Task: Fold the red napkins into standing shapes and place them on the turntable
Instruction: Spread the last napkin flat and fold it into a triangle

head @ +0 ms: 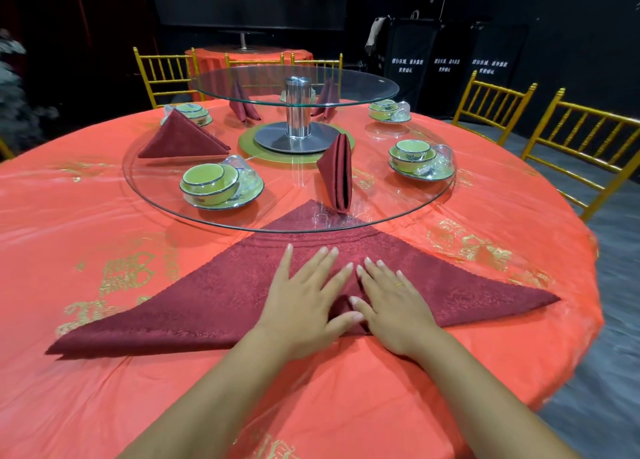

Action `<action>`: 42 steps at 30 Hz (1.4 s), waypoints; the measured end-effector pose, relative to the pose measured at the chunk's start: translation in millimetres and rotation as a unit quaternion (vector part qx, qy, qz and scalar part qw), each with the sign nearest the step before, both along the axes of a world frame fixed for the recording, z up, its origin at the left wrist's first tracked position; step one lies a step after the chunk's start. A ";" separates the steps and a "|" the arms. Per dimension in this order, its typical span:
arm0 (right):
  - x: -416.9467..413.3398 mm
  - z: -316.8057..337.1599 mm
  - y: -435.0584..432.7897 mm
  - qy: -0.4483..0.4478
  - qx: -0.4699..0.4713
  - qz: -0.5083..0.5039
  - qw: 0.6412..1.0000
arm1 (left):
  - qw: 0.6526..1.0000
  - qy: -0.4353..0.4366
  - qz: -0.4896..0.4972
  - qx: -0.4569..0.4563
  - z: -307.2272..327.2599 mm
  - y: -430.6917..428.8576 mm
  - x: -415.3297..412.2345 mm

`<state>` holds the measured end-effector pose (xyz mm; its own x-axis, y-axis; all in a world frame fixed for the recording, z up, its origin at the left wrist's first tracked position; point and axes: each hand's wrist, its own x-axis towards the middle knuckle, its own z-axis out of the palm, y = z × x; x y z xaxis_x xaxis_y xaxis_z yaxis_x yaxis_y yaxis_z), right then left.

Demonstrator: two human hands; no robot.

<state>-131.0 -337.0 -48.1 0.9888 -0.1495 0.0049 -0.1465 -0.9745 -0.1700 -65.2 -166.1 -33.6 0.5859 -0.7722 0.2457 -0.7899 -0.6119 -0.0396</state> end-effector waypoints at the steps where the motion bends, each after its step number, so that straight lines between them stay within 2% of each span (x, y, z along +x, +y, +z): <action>1: -0.2 0.0 -0.4 0.003 -0.008 0.004 1.000 | 1.000 0.028 0.003 -0.009 -1.0 -3.0 -6.6; 3: -0.6 -0.3 -1.2 0.010 -0.023 0.009 1.000 | 0.994 0.110 0.012 -0.011 -7.6 -7.0 -18.6; 5: -0.3 -0.5 -1.2 0.007 -0.018 0.003 1.000 | 0.988 0.149 0.020 0.024 -13.8 -3.2 -21.4; 10: 0.6 -1.7 -1.2 0.002 -0.002 -0.004 1.000 | 0.988 0.131 0.047 0.070 -13.1 46.5 -0.1; 17: 0.8 -0.2 -0.8 0.010 -0.003 -0.005 1.000 | 0.971 0.129 0.186 0.079 -9.0 157.8 34.8; 21: -0.4 1.8 0.5 0.014 -0.001 -0.006 1.000 | 0.961 0.138 0.227 0.079 -9.0 177.8 43.5; 24: -2.7 7.2 3.3 0.004 0.009 -0.004 1.000 | 0.961 0.137 0.227 0.077 -11.6 176.0 44.2; 27: -8.1 16.3 11.1 -0.058 0.020 0.011 0.998 | 0.961 0.132 0.229 0.078 -13.0 177.5 44.7; 32: -22.4 29.6 53.8 -0.132 0.046 0.180 0.974 | 0.960 0.137 0.229 0.083 -14.4 177.1 46.2; 36: -17.8 26.4 86.2 -0.177 0.021 0.216 0.960 | 0.955 0.168 0.233 0.078 -9.7 176.5 46.3; 39: -10.2 24.4 91.9 -0.176 -0.002 0.214 0.961 | 0.968 0.126 0.217 0.027 -2.3 171.4 39.1; 40: -9.0 23.8 91.7 -0.171 -0.006 0.213 0.962 | 0.976 0.109 0.191 -0.003 0.2 168.9 34.7; 42: -7.6 22.0 89.0 -0.160 0.004 0.214 0.964 | 0.981 0.138 0.112 -0.083 7.2 164.0 22.6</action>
<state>-138.6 -248.0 -26.1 0.9082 0.2703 0.3194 0.3297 -0.9324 -0.1483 -42.6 -2.1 -26.4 0.7981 -0.5795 0.1649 -0.6016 -0.7514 0.2712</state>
